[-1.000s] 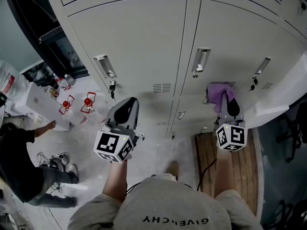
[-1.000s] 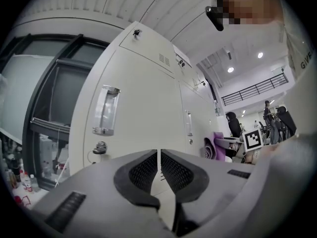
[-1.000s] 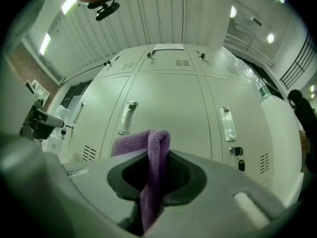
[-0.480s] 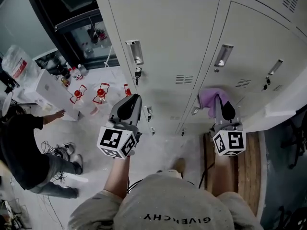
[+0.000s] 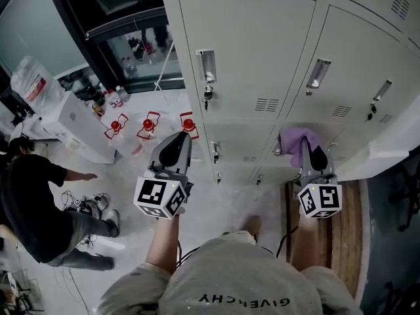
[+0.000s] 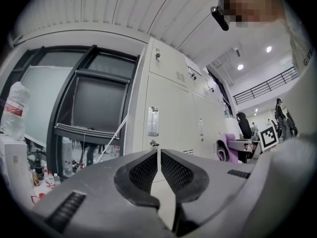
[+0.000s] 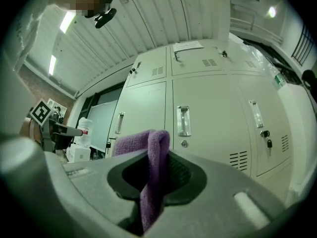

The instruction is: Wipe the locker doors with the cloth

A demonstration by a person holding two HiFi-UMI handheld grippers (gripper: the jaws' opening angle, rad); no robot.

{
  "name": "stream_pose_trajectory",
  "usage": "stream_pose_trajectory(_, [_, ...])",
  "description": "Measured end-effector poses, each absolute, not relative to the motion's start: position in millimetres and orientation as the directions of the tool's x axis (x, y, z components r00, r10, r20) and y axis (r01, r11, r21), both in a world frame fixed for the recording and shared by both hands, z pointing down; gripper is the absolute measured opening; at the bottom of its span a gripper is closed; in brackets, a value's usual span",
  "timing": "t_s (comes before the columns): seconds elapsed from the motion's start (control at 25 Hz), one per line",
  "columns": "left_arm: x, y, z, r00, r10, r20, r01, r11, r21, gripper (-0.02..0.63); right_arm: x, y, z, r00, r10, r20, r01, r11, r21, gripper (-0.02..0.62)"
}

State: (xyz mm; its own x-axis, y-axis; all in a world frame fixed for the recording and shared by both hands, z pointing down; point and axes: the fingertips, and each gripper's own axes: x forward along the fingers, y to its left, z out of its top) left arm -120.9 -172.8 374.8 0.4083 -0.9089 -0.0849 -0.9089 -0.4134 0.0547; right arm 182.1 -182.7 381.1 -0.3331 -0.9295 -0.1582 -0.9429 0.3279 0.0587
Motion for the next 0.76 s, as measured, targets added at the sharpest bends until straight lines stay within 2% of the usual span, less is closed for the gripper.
stream_pose_trajectory(0.76, [-142.5, -128.8, 368.7, 0.402, -0.910, -0.103, -0.912, -0.408, 0.051, 0.018, 161.9, -140.6, 383.1, -0.340, -0.926, -0.164, -0.939, 0.344, 0.005, 0.054])
